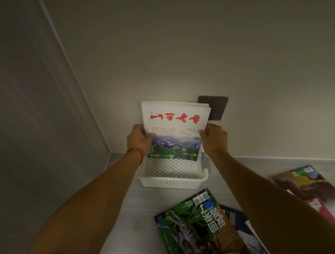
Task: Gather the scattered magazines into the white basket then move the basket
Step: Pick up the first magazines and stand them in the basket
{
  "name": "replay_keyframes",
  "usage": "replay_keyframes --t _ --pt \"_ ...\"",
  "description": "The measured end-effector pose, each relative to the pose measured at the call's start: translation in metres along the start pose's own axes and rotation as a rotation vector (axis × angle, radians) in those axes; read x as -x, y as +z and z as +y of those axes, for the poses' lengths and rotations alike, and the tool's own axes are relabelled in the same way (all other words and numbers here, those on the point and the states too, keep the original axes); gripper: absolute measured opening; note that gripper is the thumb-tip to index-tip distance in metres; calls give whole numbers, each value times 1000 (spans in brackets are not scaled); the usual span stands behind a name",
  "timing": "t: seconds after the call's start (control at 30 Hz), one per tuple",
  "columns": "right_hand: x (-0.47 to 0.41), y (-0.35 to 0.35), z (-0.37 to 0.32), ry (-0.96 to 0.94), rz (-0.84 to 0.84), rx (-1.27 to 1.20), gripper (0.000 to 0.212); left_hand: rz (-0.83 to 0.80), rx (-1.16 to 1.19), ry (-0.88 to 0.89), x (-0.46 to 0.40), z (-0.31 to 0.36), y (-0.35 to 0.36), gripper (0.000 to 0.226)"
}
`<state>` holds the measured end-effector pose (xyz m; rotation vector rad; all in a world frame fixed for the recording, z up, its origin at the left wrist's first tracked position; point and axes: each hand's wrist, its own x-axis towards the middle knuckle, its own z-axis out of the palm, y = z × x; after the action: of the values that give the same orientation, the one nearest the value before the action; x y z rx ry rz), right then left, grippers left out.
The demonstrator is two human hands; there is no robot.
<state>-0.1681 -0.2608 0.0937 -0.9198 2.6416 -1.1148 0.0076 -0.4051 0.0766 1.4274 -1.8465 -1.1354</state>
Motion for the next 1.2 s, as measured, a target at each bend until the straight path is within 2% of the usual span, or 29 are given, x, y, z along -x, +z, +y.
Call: replay_keyframes --t 0.23,0.37,0.43,0.5,0.6,0.7,0.8,0.9,0.97,1.07,1.13,1.2 --pt "3 3 7 -30 -111 -7 27 -6 -49 22 -1 -5 -1 35" --pt "21 -11 25 -48 -173 -20 34 17 -153 19 13 -2 -3 24" --pt "40 -27 43 -78 -181 -25 32 75 -92 39 38 -2 -3 21" --pt "65 -44 68 -146 -226 37 22 100 15 138 77 -6 -1 19" --pt "108 -70 110 -185 -380 158 19 -22 80 240 147 -25 11 33" --pt "151 -85 147 -201 -535 227 17 -180 -120 223 209 -56 31 33" --pt "192 -83 172 -172 -645 310 21 -231 -374 84 266 -88 45 34" --pt "225 -72 187 -117 -650 322 27 -212 -464 -149 313 -104 48 47" --pt "238 -68 192 -92 -575 327 33 -225 -445 -232 333 -104 52 49" --pt "241 -65 189 -59 -489 220 22 -197 -322 -299 343 -102 61 51" --pt "239 -66 188 -41 -500 88 12 -142 -239 -420 339 -102 62 54" --pt "239 -68 193 -11 -550 -102 14 -106 -156 -521 334 -108 56 41"
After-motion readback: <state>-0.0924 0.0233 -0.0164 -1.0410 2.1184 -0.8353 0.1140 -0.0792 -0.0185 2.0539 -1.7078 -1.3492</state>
